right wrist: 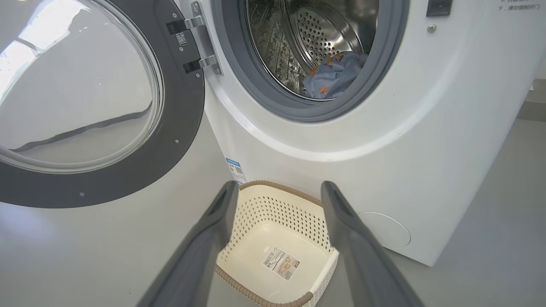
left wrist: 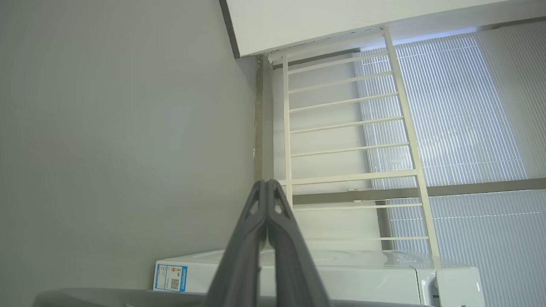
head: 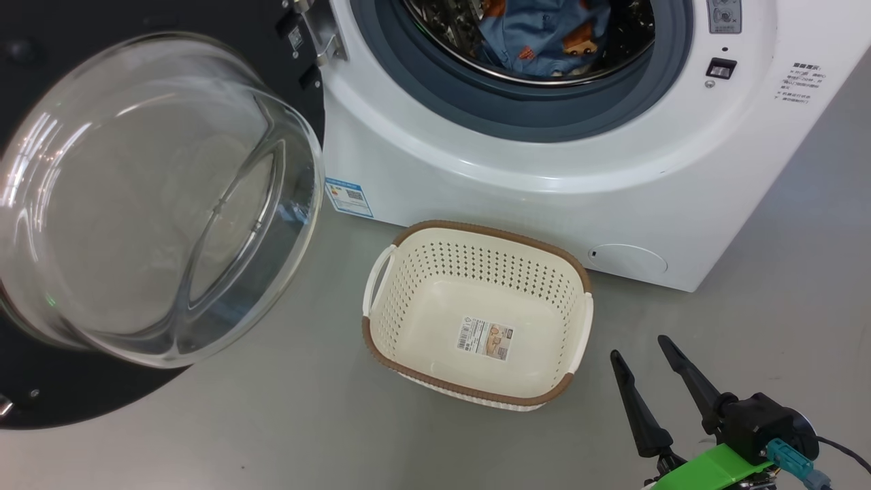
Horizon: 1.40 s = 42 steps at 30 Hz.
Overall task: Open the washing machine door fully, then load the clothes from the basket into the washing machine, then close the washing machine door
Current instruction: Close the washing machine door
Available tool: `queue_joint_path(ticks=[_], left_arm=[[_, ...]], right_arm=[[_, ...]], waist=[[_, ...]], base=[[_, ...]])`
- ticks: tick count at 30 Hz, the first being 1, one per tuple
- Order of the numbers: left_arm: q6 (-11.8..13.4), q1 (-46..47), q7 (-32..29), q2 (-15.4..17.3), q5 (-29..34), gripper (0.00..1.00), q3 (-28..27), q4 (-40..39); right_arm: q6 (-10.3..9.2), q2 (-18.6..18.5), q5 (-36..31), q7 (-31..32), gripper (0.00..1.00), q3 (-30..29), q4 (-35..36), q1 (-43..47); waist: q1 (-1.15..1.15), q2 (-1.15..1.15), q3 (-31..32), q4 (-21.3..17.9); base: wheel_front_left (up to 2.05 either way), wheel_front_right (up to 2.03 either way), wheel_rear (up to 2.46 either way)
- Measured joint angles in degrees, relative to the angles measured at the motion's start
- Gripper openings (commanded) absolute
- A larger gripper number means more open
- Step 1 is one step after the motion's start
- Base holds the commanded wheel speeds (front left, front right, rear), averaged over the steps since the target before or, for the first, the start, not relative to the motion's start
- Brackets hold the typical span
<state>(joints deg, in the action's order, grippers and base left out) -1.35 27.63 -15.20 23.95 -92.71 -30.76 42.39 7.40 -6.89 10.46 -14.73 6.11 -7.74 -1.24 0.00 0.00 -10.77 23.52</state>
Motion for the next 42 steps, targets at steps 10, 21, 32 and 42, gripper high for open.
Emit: queue_joint_path(ticks=[10, 21, 32, 42], left_arm=[[-2.78, -0.41, -9.6, 0.25, -2.05, 0.0, 2.18, 0.73], [-4.54, -3.39, -20.36, -0.08, -6.01, 0.0, 2.82, -3.03], [-4.94, -10.2, -31.27, -1.83, -7.89, 0.0, 6.09, -12.91], [-2.6, -20.51, -35.23, -7.7, -10.77, 0.0, 7.55, -29.52]], right_arm=[[0.0, -0.26, -0.01, 0.0, 1.0, 0.04, -0.01, 0.01], [0.0, -0.58, 0.0, 0.0, 1.0, 0.09, -0.09, 0.05], [0.0, -0.56, 0.0, 0.0, 1.0, 0.24, -0.36, 0.13], [0.0, 0.18, 0.01, 0.0, 1.0, 0.23, -0.57, 0.24]], waist=[[0.0, 0.0, 0.66, 0.64], [0.0, 0.0, 1.3, 1.1], [0.0, 0.0, 2.47, 0.97], [0.0, 0.0, 3.77, 0.48]], base=[[0.0, 0.0, 0.0], [0.0, 0.0, 0.0], [0.0, 0.0, 0.0], [0.0, 0.0, 0.0]])
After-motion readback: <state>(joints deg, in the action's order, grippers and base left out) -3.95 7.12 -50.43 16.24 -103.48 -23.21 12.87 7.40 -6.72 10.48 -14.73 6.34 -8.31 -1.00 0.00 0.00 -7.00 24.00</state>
